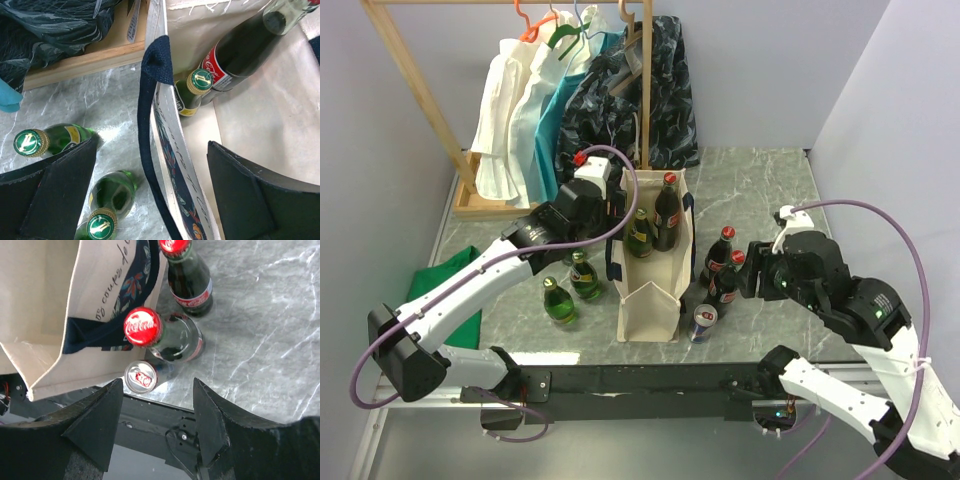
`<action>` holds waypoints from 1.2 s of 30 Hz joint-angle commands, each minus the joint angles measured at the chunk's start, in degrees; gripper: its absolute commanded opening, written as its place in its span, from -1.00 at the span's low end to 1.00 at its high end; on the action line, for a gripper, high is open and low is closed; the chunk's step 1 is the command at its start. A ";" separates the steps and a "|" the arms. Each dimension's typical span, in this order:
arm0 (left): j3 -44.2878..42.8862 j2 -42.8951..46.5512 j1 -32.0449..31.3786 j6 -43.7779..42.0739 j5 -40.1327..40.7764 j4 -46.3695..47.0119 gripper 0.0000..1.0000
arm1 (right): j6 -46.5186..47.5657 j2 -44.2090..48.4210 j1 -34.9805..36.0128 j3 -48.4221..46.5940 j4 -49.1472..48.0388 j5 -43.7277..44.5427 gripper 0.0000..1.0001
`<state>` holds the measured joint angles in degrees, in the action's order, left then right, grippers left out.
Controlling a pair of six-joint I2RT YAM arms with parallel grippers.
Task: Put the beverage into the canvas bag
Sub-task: Pick up the drink from the center of the board.
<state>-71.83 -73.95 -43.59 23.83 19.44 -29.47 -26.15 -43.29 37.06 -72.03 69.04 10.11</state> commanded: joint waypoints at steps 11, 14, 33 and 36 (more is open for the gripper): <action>-0.59 2.32 -0.26 0.69 2.35 0.91 0.93 | 1.89 -5.84 -0.23 -0.92 -8.13 4.65 0.31; -0.68 2.41 -0.26 0.51 2.71 0.82 0.93 | 1.98 -6.28 -0.23 -0.74 -9.00 5.53 0.30; -0.94 1.71 -0.26 -0.02 3.67 0.82 0.93 | 1.37 -8.74 -0.23 1.45 -9.27 7.38 0.04; -0.77 1.88 -0.18 -0.10 3.59 0.91 0.93 | 1.45 -8.83 -0.23 1.89 -9.62 7.21 0.04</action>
<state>-71.68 -73.52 -43.59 23.68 22.00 -29.54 -25.06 -52.07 37.08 -70.81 61.21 16.38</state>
